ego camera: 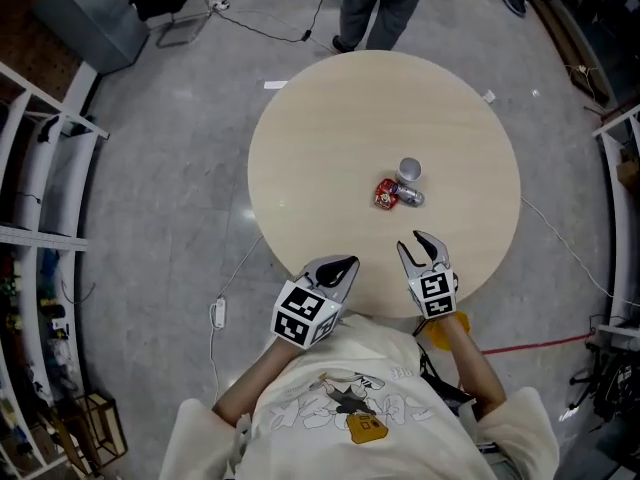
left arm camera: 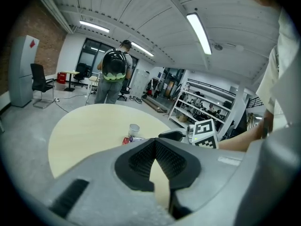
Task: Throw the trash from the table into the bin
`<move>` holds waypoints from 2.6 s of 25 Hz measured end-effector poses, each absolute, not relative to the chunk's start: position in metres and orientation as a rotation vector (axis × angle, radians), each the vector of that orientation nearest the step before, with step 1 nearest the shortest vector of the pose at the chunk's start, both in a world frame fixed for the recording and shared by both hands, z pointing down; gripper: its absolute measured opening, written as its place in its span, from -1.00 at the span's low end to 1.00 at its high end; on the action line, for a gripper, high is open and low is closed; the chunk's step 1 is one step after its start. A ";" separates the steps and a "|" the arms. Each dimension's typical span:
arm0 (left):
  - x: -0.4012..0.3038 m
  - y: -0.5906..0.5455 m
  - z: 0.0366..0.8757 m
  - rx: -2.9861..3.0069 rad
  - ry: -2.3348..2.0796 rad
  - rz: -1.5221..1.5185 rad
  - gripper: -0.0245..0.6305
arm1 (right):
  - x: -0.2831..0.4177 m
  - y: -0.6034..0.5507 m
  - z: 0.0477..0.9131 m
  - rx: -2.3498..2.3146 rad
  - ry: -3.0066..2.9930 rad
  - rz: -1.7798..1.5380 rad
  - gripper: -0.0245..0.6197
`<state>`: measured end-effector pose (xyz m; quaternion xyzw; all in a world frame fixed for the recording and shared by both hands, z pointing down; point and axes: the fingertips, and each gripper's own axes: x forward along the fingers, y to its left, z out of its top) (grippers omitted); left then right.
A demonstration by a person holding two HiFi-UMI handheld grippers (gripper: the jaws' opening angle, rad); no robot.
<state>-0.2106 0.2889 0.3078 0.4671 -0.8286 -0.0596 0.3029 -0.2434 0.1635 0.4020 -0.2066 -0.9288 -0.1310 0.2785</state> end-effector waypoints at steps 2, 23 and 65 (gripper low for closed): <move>-0.207 0.292 0.309 1.199 -2.208 -0.169 -0.91 | -0.251 0.155 0.410 -0.575 -2.478 -0.369 -0.39; -0.253 0.269 0.336 1.045 -2.257 -0.166 -0.91 | -0.353 0.113 0.515 -0.615 -2.238 -0.680 -0.22; -0.227 0.284 0.333 1.239 -2.176 -0.171 -0.91 | -0.323 0.137 0.509 -0.520 -2.115 -0.719 -0.30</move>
